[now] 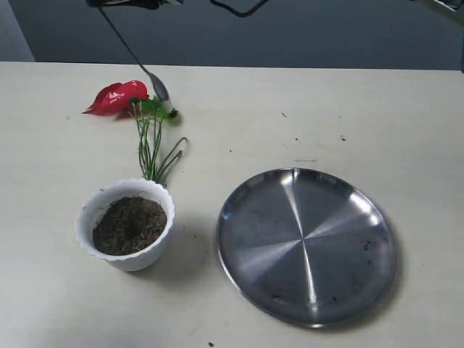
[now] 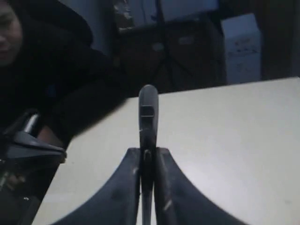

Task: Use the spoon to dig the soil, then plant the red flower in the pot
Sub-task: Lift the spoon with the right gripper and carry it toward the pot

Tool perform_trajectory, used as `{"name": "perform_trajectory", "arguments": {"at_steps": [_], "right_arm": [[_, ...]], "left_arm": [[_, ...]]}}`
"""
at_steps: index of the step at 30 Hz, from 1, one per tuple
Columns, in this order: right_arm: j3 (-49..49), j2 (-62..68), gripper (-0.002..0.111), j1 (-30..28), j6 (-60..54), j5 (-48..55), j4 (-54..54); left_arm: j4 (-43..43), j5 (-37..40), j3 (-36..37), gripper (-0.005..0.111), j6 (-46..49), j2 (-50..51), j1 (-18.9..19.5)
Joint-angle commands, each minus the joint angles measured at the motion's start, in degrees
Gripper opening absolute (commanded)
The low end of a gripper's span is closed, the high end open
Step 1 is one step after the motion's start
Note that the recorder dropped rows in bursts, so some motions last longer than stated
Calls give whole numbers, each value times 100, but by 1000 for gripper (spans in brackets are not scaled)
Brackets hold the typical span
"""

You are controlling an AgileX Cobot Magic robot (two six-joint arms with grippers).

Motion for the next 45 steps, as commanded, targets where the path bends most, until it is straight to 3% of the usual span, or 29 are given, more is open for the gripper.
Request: {"name": "perform_trajectory", "arguments": {"at_steps": [1, 13, 25, 27, 30, 32, 45], "right_arm": [[18, -183, -1, 113, -399, 197, 444], [294, -293, -1, 208, -465, 197, 202], [1968, -1327, -1, 779, -1044, -4896, 318], [2454, -1531, -1, 887, -1514, -5272, 682], [3119, -1710, -1, 1000, -2688, -5013, 1944], [3404, -1726, -1, 1048, -3192, -4565, 2138], [3611, -2046, -1, 1601, -3038, -4321, 2138]], "left_arm": [[4, -41, 11, 0, -18, -24, -9], [4, -41, 11, 0, -18, -24, -9], [4, -41, 11, 0, -18, -24, -9], [4, -41, 11, 0, -18, -24, -9], [4, -41, 11, 0, -18, -24, -9], [4, -41, 11, 0, -18, -24, -9], [-5, -41, 11, 0, -18, -24, -9]]}}
